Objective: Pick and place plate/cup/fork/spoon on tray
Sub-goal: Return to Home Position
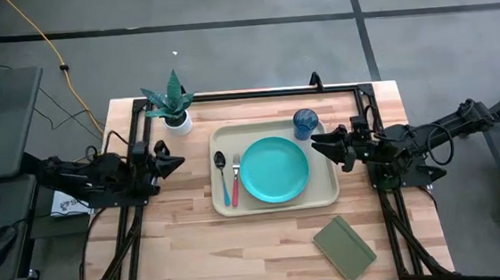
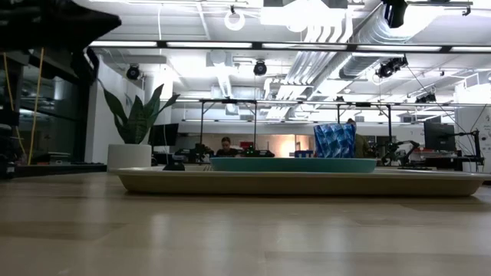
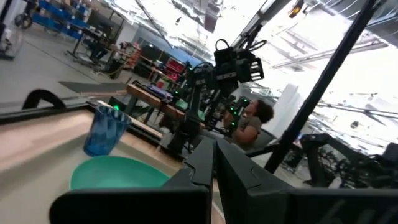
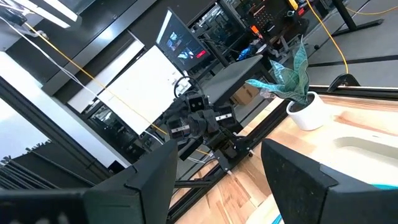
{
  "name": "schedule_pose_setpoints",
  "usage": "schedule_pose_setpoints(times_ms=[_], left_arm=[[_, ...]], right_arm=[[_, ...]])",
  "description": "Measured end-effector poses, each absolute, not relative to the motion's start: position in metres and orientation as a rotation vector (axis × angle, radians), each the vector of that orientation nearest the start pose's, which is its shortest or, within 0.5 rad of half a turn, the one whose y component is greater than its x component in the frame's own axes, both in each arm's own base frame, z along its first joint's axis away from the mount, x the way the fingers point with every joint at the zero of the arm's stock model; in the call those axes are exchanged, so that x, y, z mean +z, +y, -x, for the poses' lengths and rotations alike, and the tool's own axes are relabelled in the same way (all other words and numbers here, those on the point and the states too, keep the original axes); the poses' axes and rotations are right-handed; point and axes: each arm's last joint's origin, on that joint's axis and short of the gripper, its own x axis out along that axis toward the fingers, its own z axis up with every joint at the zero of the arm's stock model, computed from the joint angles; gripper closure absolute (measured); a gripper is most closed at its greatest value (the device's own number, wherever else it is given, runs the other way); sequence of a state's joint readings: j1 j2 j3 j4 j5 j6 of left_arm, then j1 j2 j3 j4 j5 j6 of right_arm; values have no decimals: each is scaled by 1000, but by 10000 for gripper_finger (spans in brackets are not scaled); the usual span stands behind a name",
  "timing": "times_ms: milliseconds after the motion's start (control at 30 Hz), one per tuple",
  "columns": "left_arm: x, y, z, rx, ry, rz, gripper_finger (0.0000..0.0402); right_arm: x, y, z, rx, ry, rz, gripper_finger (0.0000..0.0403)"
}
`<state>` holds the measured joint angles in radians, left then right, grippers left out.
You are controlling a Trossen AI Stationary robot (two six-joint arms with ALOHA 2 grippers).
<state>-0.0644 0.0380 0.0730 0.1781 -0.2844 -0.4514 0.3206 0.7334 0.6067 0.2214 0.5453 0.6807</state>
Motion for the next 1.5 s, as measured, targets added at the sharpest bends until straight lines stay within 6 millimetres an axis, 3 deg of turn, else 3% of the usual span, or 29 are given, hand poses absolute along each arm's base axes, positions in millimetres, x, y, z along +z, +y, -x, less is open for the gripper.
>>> schedule_pose_setpoints(times_ms=[200, 467, 633, 1000, 1167, 1367, 1500], left_arm=[[179, 0, -96, 178, -187, 484, 401], [182, 3, -95, 142, -187, 333, 401], [181, 8, -96, 66, -162, 333, 401], [171, 16, -96, 105, -67, 410, 401], [170, 16, -96, 107, -56, 411, 401], [170, 16, -96, 107, -55, 411, 401], [170, 16, -96, 107, -55, 412, 401]], right_arm=[[317, 38, -163, -187, -159, -717, 178], [316, 38, -163, -193, -142, -713, 178], [311, 38, -163, -206, -105, -750, 178], [305, 38, -158, -172, -15, -728, 182], [305, 34, -141, -122, 51, -664, 241], [304, 27, -114, -43, 114, -520, 388], [306, 19, -98, 12, 90, -487, 381]])
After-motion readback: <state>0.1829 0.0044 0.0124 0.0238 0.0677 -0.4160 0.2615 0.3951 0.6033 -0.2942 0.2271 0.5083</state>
